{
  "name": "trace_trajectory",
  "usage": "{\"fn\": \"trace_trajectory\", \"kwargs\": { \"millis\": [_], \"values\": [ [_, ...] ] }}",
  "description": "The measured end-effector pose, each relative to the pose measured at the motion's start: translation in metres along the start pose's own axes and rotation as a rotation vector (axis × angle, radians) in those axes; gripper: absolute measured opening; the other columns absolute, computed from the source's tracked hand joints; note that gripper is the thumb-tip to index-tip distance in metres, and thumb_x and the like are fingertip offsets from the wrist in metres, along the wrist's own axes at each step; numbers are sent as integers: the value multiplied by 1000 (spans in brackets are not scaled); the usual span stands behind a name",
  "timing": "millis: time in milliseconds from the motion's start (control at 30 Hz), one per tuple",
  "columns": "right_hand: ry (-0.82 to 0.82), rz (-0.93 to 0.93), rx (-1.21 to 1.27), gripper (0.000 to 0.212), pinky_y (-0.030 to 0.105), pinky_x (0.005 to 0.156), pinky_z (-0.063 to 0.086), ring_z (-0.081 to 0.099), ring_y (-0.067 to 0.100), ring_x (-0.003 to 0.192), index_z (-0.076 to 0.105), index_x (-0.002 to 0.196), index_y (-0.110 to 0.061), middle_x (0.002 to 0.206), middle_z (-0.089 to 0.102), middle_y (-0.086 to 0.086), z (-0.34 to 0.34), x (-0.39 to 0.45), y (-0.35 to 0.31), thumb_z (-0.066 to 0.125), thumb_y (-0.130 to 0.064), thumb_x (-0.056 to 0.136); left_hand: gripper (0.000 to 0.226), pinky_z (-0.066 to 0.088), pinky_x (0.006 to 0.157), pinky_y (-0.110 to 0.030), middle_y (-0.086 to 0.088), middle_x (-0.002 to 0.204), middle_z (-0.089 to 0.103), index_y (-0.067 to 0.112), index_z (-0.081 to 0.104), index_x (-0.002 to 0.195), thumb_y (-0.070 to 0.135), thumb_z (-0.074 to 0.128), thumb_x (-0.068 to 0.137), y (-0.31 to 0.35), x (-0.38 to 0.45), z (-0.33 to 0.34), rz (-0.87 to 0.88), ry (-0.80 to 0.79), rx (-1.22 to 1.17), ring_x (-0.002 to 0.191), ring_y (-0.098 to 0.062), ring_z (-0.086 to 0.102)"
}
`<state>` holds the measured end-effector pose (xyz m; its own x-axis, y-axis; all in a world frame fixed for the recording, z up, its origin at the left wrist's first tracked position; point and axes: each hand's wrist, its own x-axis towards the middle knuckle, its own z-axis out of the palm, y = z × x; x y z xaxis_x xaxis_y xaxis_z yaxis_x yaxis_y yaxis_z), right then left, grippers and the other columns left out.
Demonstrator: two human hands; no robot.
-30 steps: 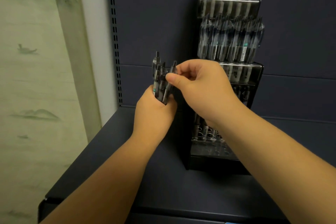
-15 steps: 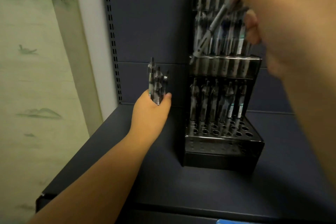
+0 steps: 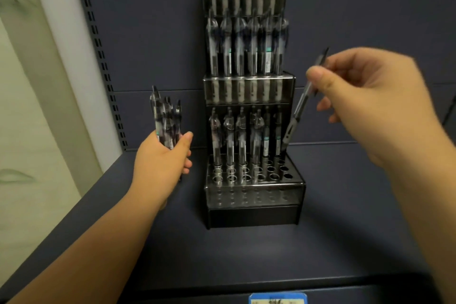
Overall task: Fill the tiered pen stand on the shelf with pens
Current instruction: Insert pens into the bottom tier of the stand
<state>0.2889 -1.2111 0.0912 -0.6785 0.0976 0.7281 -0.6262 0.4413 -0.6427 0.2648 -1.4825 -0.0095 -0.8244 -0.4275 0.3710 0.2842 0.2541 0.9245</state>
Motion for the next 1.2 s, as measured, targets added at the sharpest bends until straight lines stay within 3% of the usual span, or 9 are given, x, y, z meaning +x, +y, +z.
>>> {"fn": "trace_trajectory", "kwargs": {
  "millis": [300, 400, 500, 1000, 1133, 1200],
  "values": [
    [-158, 119, -148, 15, 27, 61, 50, 70, 3, 57, 69, 81, -26, 73, 73, -5, 24, -9, 8, 74, -36, 90, 18, 52, 51, -25, -2, 67, 66, 12, 64, 93, 30, 65, 95, -2, -4, 1, 19, -41, 31, 53, -11, 61],
    [-283, 138, -295, 18, 29, 66, 54, 69, 3, 58, 70, 79, -26, 70, 73, -6, 29, -9, 9, 75, -41, 88, 17, 52, 49, -25, 0, 67, 66, 13, 63, 92, 30, 65, 95, -1, -5, 1, 8, -35, 28, 50, -9, 59],
    [-376, 173, -430, 20, 24, 62, 47, 65, 2, 60, 69, 78, -28, 62, 67, -10, 35, -13, 11, 76, -46, 86, 15, 50, 48, -22, 0, 68, 67, 15, 62, 92, 30, 65, 95, 1, -7, 1, 10, -35, 34, 49, -6, 58],
    [-312, 157, -492, 26, 19, 56, 38, 60, 3, 71, 57, 72, -33, 74, 66, -8, 44, -27, 9, 72, -43, 90, 12, 45, 49, -23, -1, 75, 67, 21, 62, 91, 32, 63, 96, 8, -15, -4, 0, -103, 39, 49, -3, 54],
    [-276, 170, -474, 18, 16, 60, 36, 59, 2, 75, 69, 90, -28, 78, 63, -16, 44, -34, 7, 71, -46, 90, 12, 46, 49, -21, 2, 73, 65, 21, 64, 97, 33, 64, 96, 12, -18, -5, -50, -168, -73, 50, -4, 52],
    [-186, 126, -493, 38, 17, 65, 36, 55, 3, 80, 69, 114, -25, 87, 58, -22, 41, -41, 6, 70, -52, 88, 12, 48, 52, -21, 3, 73, 66, 23, 65, 99, 34, 65, 95, 13, -19, -7, -72, -213, -114, 53, -5, 53]
  ]
}}
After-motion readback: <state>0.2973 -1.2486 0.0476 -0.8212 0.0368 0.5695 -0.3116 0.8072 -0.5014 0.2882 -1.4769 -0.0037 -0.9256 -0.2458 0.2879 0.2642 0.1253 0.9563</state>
